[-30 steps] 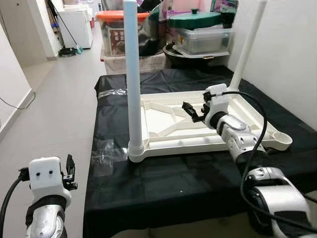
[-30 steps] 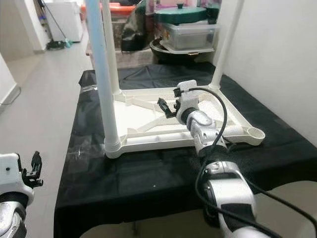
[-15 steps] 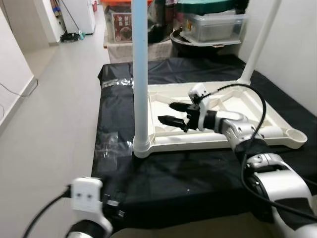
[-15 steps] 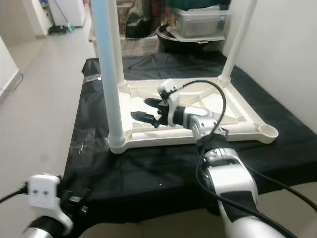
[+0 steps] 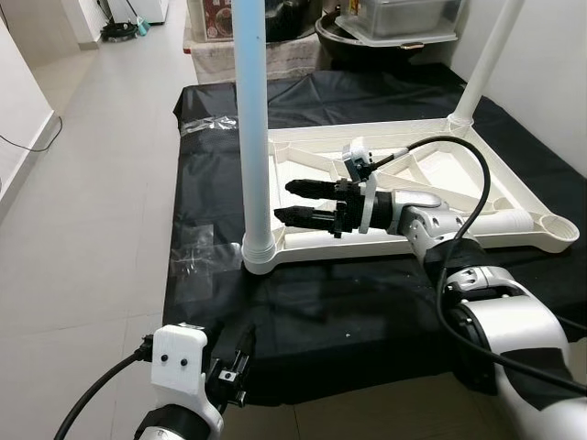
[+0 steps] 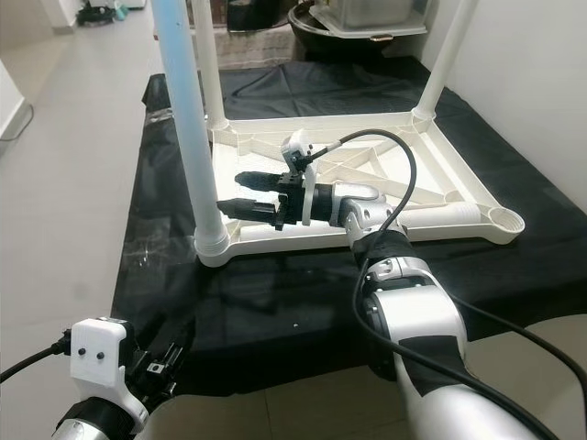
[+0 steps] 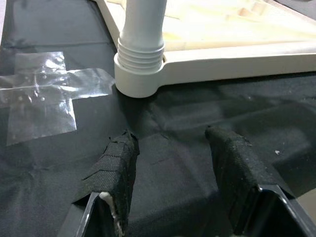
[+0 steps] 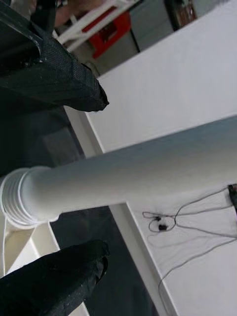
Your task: Building children table
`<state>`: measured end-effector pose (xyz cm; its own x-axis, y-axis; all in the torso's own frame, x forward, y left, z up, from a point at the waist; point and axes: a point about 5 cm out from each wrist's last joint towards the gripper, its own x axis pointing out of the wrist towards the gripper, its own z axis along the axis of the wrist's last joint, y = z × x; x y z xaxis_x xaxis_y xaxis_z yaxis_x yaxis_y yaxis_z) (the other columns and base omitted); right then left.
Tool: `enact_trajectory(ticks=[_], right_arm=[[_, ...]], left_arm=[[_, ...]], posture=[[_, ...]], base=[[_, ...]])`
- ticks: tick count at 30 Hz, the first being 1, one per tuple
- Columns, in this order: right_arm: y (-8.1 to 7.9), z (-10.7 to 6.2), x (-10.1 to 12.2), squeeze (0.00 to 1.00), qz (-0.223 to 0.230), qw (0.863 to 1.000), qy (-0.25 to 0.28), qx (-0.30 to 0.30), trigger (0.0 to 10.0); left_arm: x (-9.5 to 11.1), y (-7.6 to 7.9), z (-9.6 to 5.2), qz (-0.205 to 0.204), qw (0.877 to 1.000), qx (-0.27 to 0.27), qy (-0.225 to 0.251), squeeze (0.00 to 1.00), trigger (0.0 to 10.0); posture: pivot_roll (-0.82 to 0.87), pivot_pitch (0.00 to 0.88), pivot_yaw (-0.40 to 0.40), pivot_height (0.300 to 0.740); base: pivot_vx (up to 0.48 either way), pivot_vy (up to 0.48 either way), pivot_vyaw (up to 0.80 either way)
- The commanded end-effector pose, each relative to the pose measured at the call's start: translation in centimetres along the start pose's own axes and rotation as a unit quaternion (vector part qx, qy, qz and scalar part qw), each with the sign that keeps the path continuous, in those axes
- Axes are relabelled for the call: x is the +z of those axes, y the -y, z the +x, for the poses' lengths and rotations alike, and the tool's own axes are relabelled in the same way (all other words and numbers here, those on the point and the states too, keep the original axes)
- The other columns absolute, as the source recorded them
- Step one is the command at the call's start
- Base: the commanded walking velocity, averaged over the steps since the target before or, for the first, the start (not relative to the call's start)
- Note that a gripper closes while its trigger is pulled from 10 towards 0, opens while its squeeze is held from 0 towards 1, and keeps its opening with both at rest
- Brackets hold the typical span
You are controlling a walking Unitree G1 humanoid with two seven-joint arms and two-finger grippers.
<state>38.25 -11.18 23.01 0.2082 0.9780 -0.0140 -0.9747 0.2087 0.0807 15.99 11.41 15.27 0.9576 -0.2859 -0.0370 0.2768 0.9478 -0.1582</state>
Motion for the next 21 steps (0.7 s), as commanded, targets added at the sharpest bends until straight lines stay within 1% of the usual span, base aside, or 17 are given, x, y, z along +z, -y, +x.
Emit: enact_trajectory(ticks=[1,2,3,5,11,12,13,18,20,21], right_arm=[[-0.2,0.8,0.1,0.0,-0.011,1.0,-0.007,0.01,10.0],[-0.2,1.2,0.1,0.0,-0.015,1.0,-0.01,0.009,10.0],[-0.2,1.2,0.1,0.0,-0.015,1.0,-0.01,0.009,10.0],[-0.4,2.2,0.2,0.0,-0.016,1.0,-0.005,0.012,10.0],[-0.5,2.5,0.3,0.0,-0.017,1.0,-0.002,0.016,10.0],[-0.7,3.4,0.7,0.0,-0.034,0.999,0.003,0.01,10.0],[-0.8,4.1,1.1,0.0,-0.04,0.999,0.01,0.011,10.0],[-0.9,4.4,1.1,0.0,-0.042,0.999,0.013,0.015,10.0],[-1.3,5.4,1.2,0.0,-0.045,0.999,0.021,0.022,10.0],[-1.3,5.4,1.2,0.0,-0.045,0.999,0.021,0.022,10.0]], left_arm=[[0.0,0.2,-0.2,0.002,1.0,-0.004,-0.003,0.0,10.0],[0.0,0.3,-0.2,0.003,1.0,-0.004,-0.002,0.0,10.0],[0.0,0.3,-0.2,0.003,1.0,-0.004,-0.002,0.0,10.0],[0.1,0.5,-0.2,0.007,1.0,-0.006,0.0,0.0,10.0],[0.2,0.5,-0.2,0.01,1.0,-0.005,0.001,0.0,10.0],[0.1,0.6,-0.1,0.013,1.0,-0.004,0.001,0.0,10.0],[0.0,0.6,-0.1,0.014,1.0,-0.003,0.001,0.0,10.0],[0.0,0.5,-0.1,0.014,1.0,-0.003,0.002,0.0,10.0],[0.0,0.5,-0.1,0.015,1.0,-0.002,0.002,0.0,10.0],[0.0,0.5,-0.1,0.015,1.0,-0.002,0.002,0.0,10.0]], posture=[[0.1,0.205,-0.025,0.74],[0.1,0.203,-0.026,0.74],[0.1,0.203,-0.026,0.74],[0.1,0.201,-0.03,0.74],[0.1,0.201,-0.03,0.74],[0.1,0.197,-0.04,0.74],[0.1,0.197,-0.04,0.74],[0.1,0.197,-0.04,0.74],[0.09,0.194,-0.044,0.74],[0.09,0.194,-0.044,0.74]], base=[[0.0,0.0,0.0],[0.0,0.0,0.0],[0.0,0.0,0.0],[0.0,0.0,0.0],[0.0,0.0,0.0],[0.0,0.0,0.0],[0.0,0.0,0.0],[0.0,0.0,0.0],[0.0,0.0,0.0],[0.0,0.0,0.0]])
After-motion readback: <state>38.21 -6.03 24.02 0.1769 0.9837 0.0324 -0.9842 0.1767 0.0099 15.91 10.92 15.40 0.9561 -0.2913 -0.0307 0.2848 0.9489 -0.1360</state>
